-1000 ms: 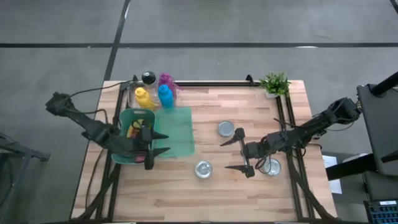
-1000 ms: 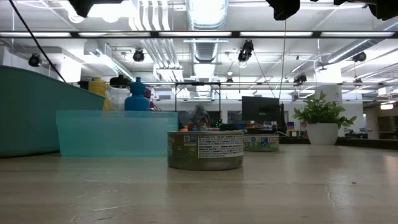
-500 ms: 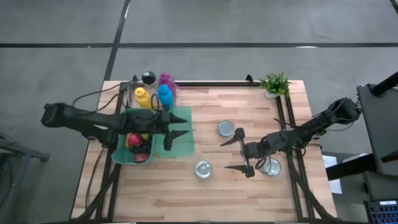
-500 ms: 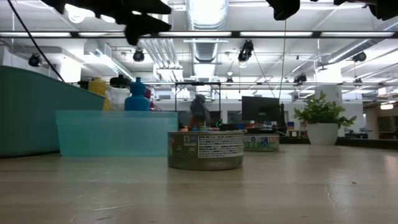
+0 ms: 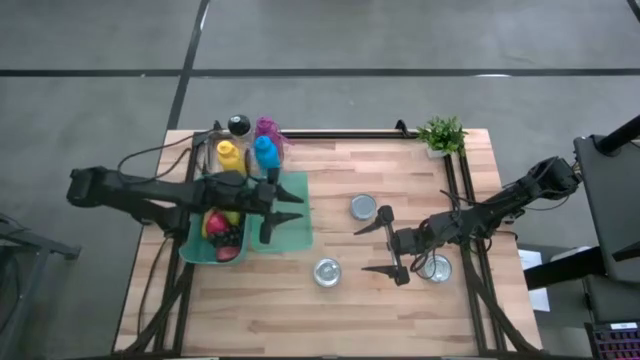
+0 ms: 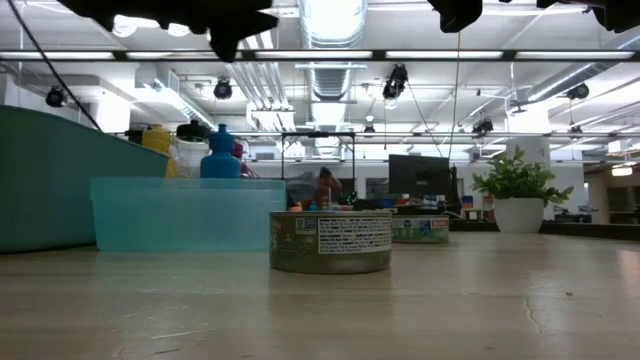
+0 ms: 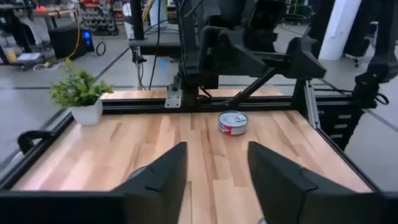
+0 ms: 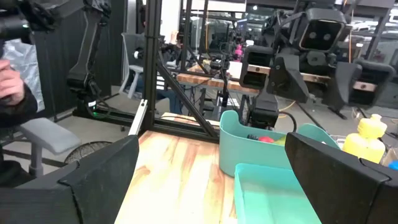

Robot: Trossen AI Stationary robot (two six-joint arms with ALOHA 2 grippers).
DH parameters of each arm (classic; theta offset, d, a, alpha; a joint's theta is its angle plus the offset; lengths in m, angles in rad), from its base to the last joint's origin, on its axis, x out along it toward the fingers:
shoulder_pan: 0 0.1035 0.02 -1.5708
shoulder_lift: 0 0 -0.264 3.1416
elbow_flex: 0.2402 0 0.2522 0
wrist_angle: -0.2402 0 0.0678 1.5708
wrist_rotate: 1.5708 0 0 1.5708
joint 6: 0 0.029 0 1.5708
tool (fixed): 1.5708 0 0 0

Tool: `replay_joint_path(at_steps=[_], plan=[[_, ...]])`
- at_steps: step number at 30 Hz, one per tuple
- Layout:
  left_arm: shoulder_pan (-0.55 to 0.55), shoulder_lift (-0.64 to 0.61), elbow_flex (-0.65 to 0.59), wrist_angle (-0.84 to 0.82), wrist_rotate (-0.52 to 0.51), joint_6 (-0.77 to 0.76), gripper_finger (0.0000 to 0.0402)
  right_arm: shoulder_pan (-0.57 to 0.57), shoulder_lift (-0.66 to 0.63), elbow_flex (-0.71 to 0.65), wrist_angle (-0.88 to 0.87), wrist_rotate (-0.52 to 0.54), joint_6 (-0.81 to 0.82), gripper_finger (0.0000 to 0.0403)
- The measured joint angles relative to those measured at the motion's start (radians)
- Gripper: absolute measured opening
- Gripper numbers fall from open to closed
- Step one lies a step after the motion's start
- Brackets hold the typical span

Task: Pick & Place Food Item
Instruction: Put the bottom green tuna can into the light green bin

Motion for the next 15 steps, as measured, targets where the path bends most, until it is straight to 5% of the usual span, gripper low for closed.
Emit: replay_joint_path(at_steps=[9, 15], plan=[[0.0, -0.317, -0.229, 0.021, -0.059, 0.009, 0.0037, 0.0, 0.0, 0.0, 0.0, 0.0, 0.0, 0.04], [0.0, -0.592, -0.378, 0.032, -0.072, 0.047, 0.0004, 0.0, 0.0, 0.0, 0.0, 0.0, 0.0, 0.04]])
